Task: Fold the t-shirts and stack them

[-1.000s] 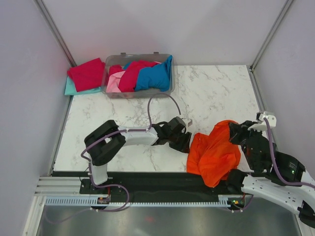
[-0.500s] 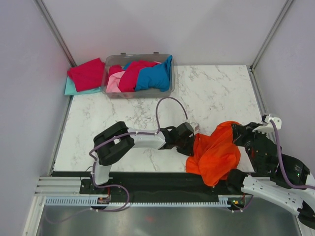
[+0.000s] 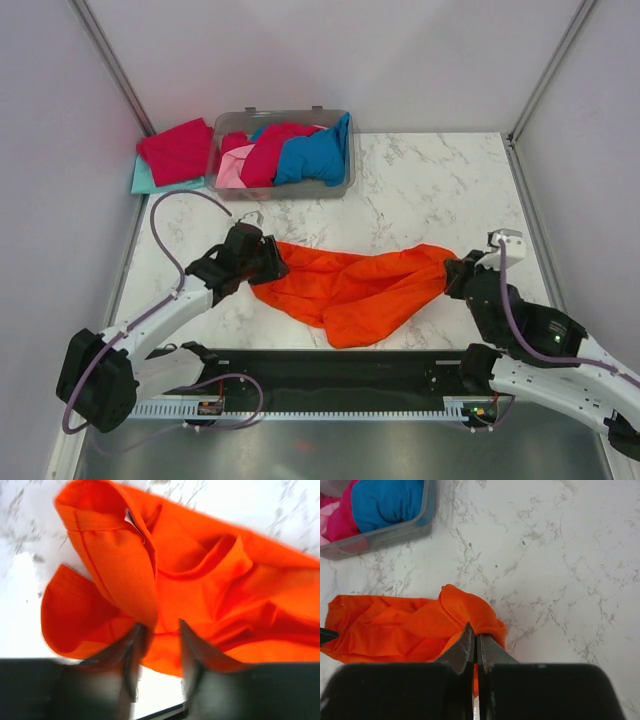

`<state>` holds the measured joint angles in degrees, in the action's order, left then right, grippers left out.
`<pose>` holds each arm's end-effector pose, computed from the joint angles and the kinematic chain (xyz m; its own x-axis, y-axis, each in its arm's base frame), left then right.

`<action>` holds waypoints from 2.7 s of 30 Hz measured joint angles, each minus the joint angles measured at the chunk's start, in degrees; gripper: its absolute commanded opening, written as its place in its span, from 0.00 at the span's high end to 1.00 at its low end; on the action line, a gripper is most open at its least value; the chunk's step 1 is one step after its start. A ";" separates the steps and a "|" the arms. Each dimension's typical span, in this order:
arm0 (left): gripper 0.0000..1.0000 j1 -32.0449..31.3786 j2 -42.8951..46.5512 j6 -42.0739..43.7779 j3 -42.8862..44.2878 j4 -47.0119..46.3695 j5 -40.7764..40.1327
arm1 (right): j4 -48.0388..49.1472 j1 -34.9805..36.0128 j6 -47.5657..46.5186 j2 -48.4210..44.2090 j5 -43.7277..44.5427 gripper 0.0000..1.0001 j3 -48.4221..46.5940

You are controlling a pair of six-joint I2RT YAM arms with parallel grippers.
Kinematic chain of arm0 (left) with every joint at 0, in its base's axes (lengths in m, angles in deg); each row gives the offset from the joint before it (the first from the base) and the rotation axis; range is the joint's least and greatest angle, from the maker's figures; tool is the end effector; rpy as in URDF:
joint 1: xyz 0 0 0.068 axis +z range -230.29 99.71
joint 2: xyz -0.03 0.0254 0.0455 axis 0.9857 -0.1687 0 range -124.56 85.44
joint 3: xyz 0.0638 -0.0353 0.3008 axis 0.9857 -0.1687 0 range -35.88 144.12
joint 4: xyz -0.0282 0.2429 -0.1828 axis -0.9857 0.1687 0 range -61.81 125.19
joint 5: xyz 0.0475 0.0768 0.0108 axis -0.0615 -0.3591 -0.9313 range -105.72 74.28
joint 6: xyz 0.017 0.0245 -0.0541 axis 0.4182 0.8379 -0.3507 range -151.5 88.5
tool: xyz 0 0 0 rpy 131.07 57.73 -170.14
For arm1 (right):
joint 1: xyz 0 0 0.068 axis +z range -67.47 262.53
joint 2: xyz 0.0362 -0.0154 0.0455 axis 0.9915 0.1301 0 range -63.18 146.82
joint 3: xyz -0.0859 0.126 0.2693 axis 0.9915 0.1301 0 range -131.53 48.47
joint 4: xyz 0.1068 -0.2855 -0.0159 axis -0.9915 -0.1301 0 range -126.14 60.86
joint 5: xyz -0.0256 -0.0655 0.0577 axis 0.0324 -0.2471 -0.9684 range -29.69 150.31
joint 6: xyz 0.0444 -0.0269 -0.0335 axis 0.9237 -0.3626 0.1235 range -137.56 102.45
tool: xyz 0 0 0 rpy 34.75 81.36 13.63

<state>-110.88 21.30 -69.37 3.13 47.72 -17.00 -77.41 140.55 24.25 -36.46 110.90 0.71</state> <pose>0.2272 -0.1332 0.2309 -0.7815 -0.2508 -0.5712 0.0195 0.9054 -0.4242 0.0798 0.0598 0.3624 -0.2971 0.3232 -0.8985 0.0311 0.9437 0.3292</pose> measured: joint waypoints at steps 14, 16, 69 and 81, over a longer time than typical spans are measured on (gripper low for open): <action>0.43 -0.81 4.11 0.00 1.64 11.98 -6.27 | 3.32 0.00 3.78 3.98 -4.28 1.00 6.84; 0.44 -1.99 2.86 0.44 4.26 12.09 -8.07 | 3.43 0.00 4.02 3.67 -4.28 1.00 7.02; 0.21 -20.22 -30.25 23.02 17.40 -2.10 -19.21 | 3.72 0.00 4.46 4.63 -4.28 1.00 7.15; 0.98 -15.89 -32.11 23.91 19.78 0.87 -16.70 | 3.76 0.00 4.46 4.76 -4.31 1.00 7.15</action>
<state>-126.77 -10.81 -45.46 22.91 48.60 -33.70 -73.65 140.55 28.71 -31.70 106.59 7.85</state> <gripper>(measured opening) 0.032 0.013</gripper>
